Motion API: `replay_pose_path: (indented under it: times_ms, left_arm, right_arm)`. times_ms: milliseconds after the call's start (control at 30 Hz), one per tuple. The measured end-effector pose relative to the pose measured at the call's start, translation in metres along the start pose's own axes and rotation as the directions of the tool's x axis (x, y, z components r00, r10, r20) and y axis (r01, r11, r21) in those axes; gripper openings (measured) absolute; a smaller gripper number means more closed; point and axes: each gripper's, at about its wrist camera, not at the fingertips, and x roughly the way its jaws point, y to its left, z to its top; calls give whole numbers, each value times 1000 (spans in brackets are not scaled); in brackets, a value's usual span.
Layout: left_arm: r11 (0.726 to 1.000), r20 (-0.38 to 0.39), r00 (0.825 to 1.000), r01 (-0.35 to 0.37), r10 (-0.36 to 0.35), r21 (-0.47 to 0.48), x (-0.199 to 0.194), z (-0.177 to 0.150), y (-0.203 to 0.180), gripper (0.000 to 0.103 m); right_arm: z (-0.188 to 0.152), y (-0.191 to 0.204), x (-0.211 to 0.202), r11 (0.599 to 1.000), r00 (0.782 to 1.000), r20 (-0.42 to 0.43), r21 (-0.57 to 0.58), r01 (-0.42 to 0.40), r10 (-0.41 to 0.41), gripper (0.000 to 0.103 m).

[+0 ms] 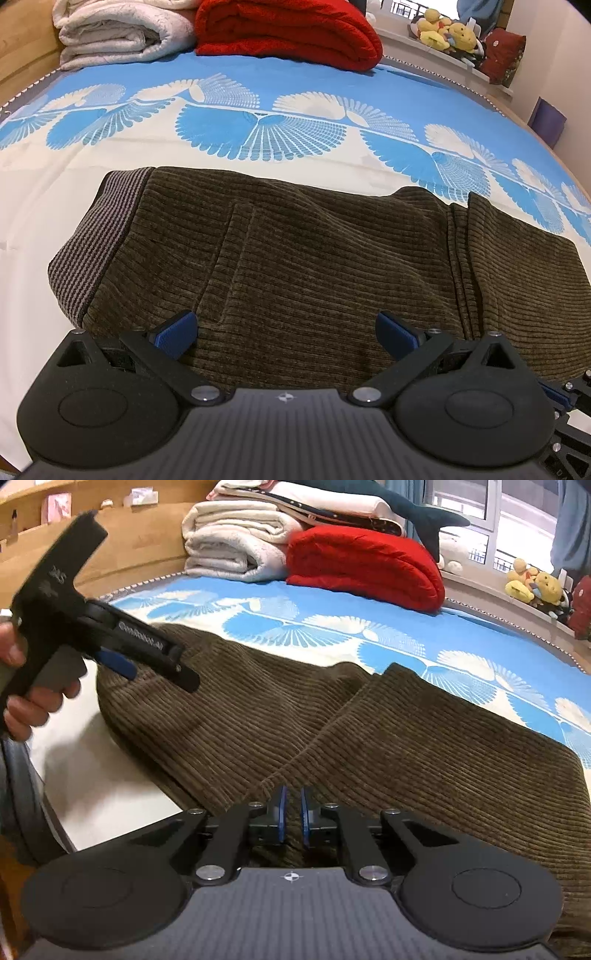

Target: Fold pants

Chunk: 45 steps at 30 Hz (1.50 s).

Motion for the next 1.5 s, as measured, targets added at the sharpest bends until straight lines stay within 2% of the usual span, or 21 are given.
replay_pose_path:
  times_ms: [133,300,333,367,400,433,467,600,667,733,800,833,900,967,1033,1133,1200,1267,1333,1433,1500]
  left_arm:
    - [1000,5,1000,-2,2,9,-1,-1,-1,103]
    - [1000,8,1000,-3,3,16,-1,-1,-2,103]
    - [1000,7,1000,-3,3,17,-1,-1,-3,103]
    - [1000,7,1000,-3,3,18,-1,-1,-3,103]
    - [1000,6,1000,-3,2,19,-1,-1,-2,103]
    - [1000,6,1000,-2,2,18,-1,-1,-2,103]
    - [1000,6,1000,-2,2,19,-1,-1,-2,103]
    - [1000,9,1000,-5,5,16,-2,-1,-1,103]
    - [1000,13,1000,-6,6,11,-3,-1,1,103]
    - [1000,11,1000,-10,9,7,-2,-1,2,103]
    - [1000,5,1000,-13,13,1,-2,-1,5,103]
    - [1000,3,1000,-13,13,-4,-1,0,6,103]
    - [1000,2,1000,-14,14,-13,-1,1,7,103]
    - [1000,3,1000,-12,12,-18,-1,2,7,103]
    - [1000,5,1000,-6,6,-19,-2,2,6,103]
    - [1000,3,1000,11,-11,-2,-3,0,-1,103]
    - [1000,-5,1000,17,-17,19,-3,-3,-9,103]
    - [998,1,999,41,-41,44,-7,-7,-17,103]
    - [996,17,999,50,-51,71,-11,-12,-27,103]
    - [993,38,998,47,-51,108,-13,-21,-45,103]
    - [990,34,997,65,-70,125,-13,-27,-57,103]
  right_arm:
    - [1,2,2,1000,1000,4,-13,7,-7,10]
    - [-2,18,-3,990,997,42,-124,63,-59,12]
    - [-2,21,-6,988,997,55,-139,67,-60,16]
    - [-2,24,-9,987,996,70,-145,64,-54,30]
    - [-2,26,-12,989,996,82,-144,47,-36,44]
    - [-2,27,-14,990,997,83,-139,18,-7,69]
    - [-3,31,-17,990,996,86,-136,-21,33,71]
    - [-7,49,-24,979,988,74,-166,-120,134,70]
    - [-3,49,-30,980,985,103,-161,-118,136,70]
    - [6,34,-37,994,983,168,-99,-56,72,70]
    - [15,7,-41,999,977,210,23,42,-45,70]
    - [19,-9,-41,990,970,207,91,111,-128,67]
    - [22,-38,-36,954,957,151,210,214,-248,36]
    - [19,-61,-31,928,964,88,306,214,-251,31]
    - [15,-68,-27,923,980,64,352,154,-188,28]
    - [10,-41,-19,963,997,52,267,38,-53,28]
    - [2,-17,-2,986,1000,-31,164,1,4,23]
    - [-8,4,8,996,996,-25,32,83,-82,18]
    - [-7,11,7,994,995,-10,-45,98,-99,18]
    - [0,-7,-4,996,998,-7,63,64,-63,20]
    - [4,-22,-23,984,993,30,139,111,-116,25]
